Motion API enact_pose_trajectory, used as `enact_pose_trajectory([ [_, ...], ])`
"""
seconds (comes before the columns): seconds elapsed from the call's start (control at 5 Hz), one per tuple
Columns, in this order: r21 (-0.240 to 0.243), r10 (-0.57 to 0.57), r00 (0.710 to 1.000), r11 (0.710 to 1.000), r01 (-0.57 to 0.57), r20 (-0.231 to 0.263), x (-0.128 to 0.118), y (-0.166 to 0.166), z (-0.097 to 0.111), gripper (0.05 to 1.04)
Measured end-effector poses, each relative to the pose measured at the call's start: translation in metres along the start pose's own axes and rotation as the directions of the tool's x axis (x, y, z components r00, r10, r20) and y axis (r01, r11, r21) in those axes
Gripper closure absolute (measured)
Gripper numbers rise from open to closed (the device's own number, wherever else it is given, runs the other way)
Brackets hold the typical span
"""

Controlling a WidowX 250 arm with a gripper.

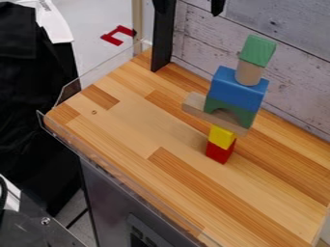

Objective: Move the green triangle to the left of table

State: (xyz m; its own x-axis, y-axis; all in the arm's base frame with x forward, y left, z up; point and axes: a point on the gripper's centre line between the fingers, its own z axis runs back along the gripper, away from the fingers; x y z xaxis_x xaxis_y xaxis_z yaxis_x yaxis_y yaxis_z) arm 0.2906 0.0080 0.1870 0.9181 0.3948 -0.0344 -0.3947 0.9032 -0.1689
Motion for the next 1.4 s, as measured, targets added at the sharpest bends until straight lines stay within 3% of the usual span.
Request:
enact_pose_trajectory([
  [0.2,0.011,0.005,0.999,1.000,-0.005,-0.036,0.000,0.002,-0.010,0.084],
  [0.6,0.017,-0.047,0.999,0.999,0.047,0.004,0.004,-0.013,0.003,0.084],
  [0.8,0.046,-0.104,0.994,0.994,0.103,0.034,0.003,-0.027,0.011,0.084],
  [1.0,0.099,-0.191,0.981,0.977,0.187,0.033,-0.006,-0.047,0.013,0.084],
  [1.4,0.146,-0.290,0.957,0.946,0.288,-0.006,-0.025,-0.078,0.006,0.084],
])
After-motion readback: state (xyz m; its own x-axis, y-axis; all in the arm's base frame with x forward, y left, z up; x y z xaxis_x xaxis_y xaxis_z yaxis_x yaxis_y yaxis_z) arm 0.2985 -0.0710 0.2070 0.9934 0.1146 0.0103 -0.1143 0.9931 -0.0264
